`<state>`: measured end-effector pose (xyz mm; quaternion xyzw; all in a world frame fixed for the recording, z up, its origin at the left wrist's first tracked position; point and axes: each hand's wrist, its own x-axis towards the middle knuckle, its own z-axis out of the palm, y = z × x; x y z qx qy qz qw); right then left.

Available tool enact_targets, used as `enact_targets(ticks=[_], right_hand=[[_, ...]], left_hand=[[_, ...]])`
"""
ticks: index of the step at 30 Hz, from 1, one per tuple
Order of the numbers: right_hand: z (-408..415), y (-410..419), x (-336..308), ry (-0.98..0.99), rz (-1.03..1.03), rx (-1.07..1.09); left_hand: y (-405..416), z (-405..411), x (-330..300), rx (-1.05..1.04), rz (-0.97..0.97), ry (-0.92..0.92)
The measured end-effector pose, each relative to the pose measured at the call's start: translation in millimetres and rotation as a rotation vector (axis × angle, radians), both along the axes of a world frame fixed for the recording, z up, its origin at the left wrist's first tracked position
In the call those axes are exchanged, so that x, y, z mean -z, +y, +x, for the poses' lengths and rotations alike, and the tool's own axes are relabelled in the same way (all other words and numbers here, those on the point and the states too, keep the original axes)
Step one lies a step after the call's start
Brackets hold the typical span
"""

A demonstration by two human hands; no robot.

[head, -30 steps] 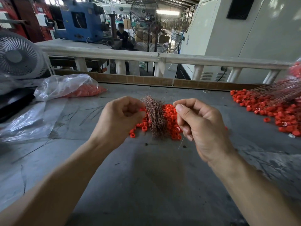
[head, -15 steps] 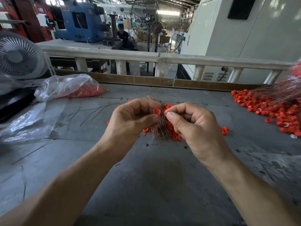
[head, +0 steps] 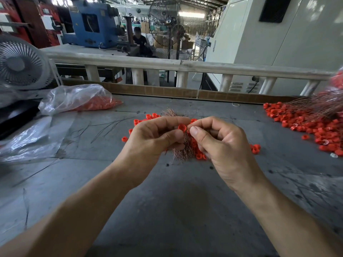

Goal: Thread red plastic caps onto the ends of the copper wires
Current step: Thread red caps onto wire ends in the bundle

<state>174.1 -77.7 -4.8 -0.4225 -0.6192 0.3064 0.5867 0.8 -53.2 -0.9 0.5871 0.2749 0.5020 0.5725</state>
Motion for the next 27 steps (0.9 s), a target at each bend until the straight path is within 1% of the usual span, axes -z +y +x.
enact_targets(ticks=[3,8,16,22,27], right_hand=[[0.0,-1.0,-0.6,-0.003,-0.003,-0.012],[-1.0,-2.6,-1.8,-0.003,0.0,-0.026],[-2.1,-2.0,0.7,0.009,-0.02,-0.008],[-2.6,-1.0,2.7,-0.044,-0.017,0.018],[-2.4,-2.5,1.1,-0.056,-0.013,0.059]], left_hand=[[0.8,-1.4,1.6,0.041,-0.008,0.001],[0.3,-1.1,-1.0,-0.001,-0.044,-0.075],[1.2,2.0,1.2,-0.043,-0.022,-0.078],[2.0,1.5,2.6,-0.079,0.01,-0.067],[1.5,2.2,2.1,-0.08,-0.012,-0.061]])
